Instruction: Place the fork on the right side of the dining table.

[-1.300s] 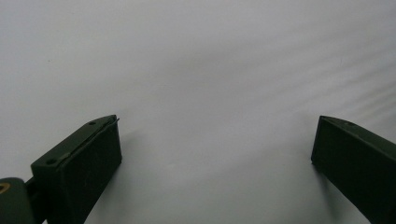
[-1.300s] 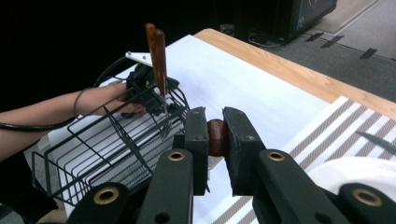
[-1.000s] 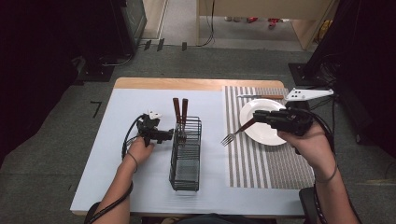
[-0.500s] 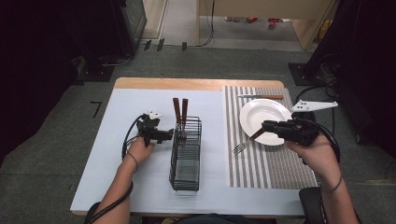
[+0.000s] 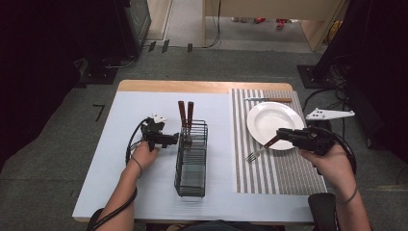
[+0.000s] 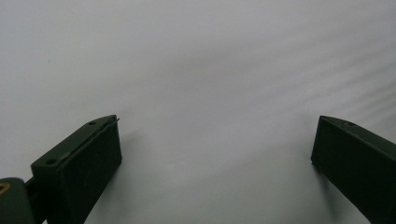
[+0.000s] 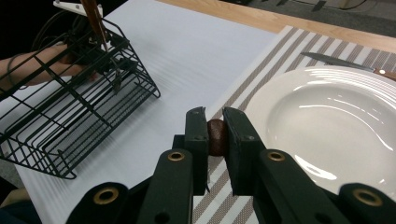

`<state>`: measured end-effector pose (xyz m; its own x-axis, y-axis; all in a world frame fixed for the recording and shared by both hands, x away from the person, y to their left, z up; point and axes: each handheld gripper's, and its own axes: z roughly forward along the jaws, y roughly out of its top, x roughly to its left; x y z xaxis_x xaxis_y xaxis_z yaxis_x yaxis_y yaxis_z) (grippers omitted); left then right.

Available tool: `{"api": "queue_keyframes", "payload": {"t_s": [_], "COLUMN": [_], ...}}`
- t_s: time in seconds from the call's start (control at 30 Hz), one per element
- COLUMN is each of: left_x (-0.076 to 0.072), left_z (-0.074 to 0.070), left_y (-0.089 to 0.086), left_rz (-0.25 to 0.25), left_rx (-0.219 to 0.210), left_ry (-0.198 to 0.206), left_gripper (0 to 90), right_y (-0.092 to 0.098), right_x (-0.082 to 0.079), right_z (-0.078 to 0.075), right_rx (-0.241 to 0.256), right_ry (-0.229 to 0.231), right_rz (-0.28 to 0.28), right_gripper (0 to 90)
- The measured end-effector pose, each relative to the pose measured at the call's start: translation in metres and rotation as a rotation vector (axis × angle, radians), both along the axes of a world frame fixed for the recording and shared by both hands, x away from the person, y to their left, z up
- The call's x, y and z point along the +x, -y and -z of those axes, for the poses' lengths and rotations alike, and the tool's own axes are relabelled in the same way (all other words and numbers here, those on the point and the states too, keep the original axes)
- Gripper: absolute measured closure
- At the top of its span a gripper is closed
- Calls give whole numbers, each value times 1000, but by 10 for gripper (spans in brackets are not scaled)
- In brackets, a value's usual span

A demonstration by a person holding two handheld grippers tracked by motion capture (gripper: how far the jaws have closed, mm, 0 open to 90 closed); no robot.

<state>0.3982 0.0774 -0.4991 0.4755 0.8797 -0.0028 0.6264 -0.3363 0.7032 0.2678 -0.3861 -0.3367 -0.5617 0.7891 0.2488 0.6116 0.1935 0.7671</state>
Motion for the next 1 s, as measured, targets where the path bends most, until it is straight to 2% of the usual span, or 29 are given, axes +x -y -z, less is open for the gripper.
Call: {"api": "queue_keyframes", "payload": {"t_s": [0.23, 0.63, 1.0], "left_x": [0, 0, 0], "left_z": [0, 0, 0], "left_y": [0, 0, 0], "left_rz": [0, 0, 0], "left_rx": [0, 0, 0], "left_ry": [0, 0, 0], "left_gripper": [17, 17, 17], "right_y": [11, 32, 65], "right_x": [-3, -5, -5], "right_z": [6, 14, 39], "right_rx": [20, 24, 64], "right_ry": [-25, -76, -152], "right_rz": [29, 70, 138], "right_gripper": [808, 782, 748]}}
